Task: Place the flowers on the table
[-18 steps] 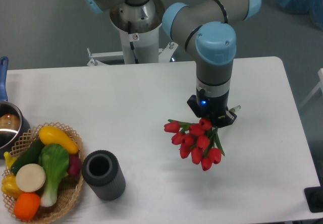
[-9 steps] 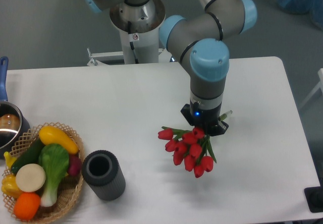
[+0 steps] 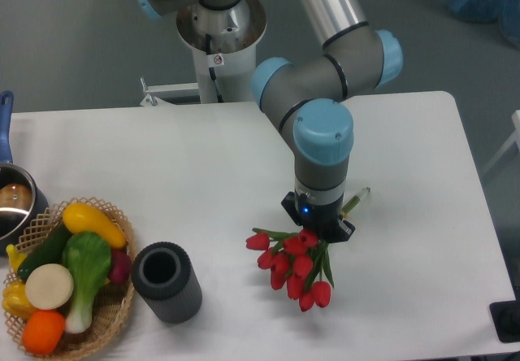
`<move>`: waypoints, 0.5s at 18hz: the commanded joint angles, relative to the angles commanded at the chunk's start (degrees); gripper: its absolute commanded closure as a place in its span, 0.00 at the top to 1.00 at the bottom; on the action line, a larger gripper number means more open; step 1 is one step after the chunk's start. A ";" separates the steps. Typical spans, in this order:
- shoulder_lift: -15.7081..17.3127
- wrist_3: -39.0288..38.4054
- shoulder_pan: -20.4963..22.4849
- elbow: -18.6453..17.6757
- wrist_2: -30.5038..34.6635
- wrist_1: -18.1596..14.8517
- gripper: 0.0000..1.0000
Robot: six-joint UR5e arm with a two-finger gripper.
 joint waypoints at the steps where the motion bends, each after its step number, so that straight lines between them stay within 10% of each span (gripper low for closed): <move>1: -0.17 0.09 0.00 -0.09 0.00 0.18 0.35; 5: -0.18 0.00 0.00 -0.79 -0.09 0.35 0.63; 7: -0.09 0.00 0.00 -0.79 0.09 1.31 1.00; 9: 0.26 0.00 -0.09 -1.31 1.05 1.93 1.00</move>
